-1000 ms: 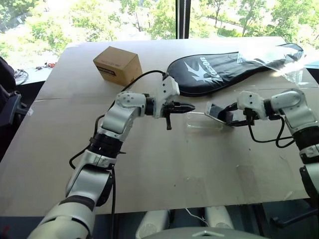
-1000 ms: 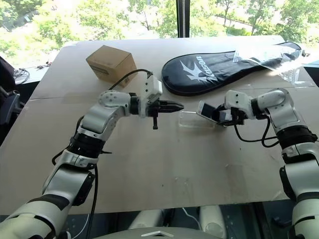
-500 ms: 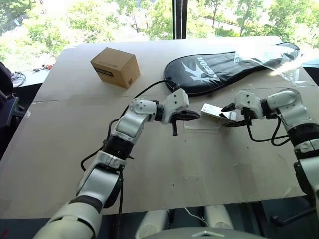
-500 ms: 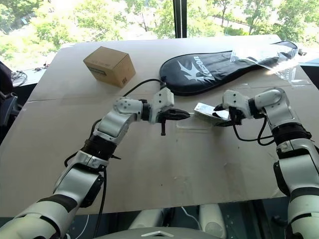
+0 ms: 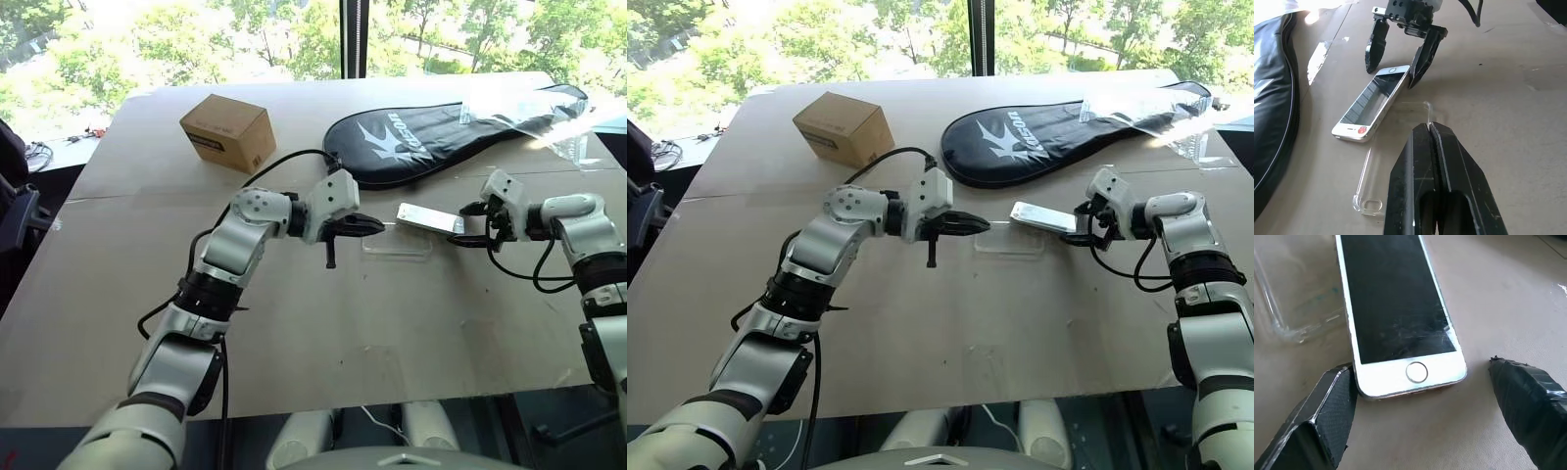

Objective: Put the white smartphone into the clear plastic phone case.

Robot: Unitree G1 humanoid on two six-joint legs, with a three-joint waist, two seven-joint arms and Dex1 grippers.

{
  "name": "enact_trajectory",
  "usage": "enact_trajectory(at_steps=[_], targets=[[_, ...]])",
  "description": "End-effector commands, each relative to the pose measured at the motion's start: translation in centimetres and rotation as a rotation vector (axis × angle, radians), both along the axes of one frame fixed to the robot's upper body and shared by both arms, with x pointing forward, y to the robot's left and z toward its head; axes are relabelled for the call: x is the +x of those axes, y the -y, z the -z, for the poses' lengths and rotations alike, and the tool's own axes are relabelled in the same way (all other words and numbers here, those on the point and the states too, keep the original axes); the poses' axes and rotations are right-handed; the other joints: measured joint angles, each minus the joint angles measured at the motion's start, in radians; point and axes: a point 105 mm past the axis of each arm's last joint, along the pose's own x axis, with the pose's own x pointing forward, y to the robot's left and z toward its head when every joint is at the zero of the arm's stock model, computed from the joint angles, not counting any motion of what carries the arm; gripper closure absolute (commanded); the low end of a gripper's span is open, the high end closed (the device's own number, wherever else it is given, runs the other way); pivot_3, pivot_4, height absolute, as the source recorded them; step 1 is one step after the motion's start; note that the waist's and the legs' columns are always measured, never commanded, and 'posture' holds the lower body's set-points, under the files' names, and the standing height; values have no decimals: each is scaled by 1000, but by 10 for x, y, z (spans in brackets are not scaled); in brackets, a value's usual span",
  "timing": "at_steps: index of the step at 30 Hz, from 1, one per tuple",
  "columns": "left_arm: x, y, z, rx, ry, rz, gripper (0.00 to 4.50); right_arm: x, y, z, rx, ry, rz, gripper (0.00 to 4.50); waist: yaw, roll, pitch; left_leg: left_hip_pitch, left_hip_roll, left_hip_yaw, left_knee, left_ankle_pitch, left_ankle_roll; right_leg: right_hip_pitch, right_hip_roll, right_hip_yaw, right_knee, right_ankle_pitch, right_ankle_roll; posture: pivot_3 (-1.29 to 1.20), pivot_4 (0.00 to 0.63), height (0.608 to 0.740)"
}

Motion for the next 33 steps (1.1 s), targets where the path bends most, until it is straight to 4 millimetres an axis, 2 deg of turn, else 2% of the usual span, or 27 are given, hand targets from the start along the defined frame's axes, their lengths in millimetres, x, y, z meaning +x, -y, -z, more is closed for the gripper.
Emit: enact_trajectory(at_steps=[1,7,13,14,15,17,18,22,25,33], targets=[[-2,3,-16,-23,53,21,4500,2,-3,3,42,-34,13,55,-6,0,0,0,0,0,0,0,0,1,0,0,0,0,0,0,150,740],[-3,-2,-12,-16,45,4,4500,-7,-15,11,55,-76,-89,55,-19,0,0,0,0,0,2,0,0,1,0,0,0,1,1,0,150,740],[-4,-4,-9,-15,40,-2,4500,-6,-22,9,75,-51,-114,55,-24,0,0,0,0,0,2,0,0,1,0,0,0,1,1,0,150,740],[-4,-4,-9,-15,39,-2,4500,-6,-23,9,78,-51,-119,554,-24,0,0,0,0,0,3,0,0,1,0,0,1,1,1,0,150,740],[-4,-4,-9,-15,38,-3,4500,-6,-24,8,80,-49,-122,806,-24,0,0,0,0,0,3,0,0,1,0,0,1,1,1,0,150,740],[-4,-4,-8,-14,37,-3,4500,-6,-24,8,82,-47,-126,1654,-25,0,-1,0,0,0,2,0,0,1,1,0,1,1,1,0,150,740],[-4,-4,-7,-14,35,-3,4500,-7,-24,8,83,-47,-128,1773,-25,0,-1,0,0,0,3,0,0,1,1,0,1,1,1,0,150,740],[-4,-3,-6,-14,32,-1,4500,-8,-22,9,84,-43,-130,3419,-25,1,-3,0,0,0,5,0,0,2,1,0,1,2,1,0,150,740],[-4,-2,-4,-13,30,1,4500,-7,-21,7,87,-24,-119,4360,-21,1,-4,1,0,0,7,0,0,3,2,1,2,4,0,0,150,740],[-3,-2,-4,-19,33,1,4500,1,-21,-2,21,134,-104,4360,-23,1,-5,2,1,0,7,0,-1,4,2,1,2,5,0,0,150,740]])
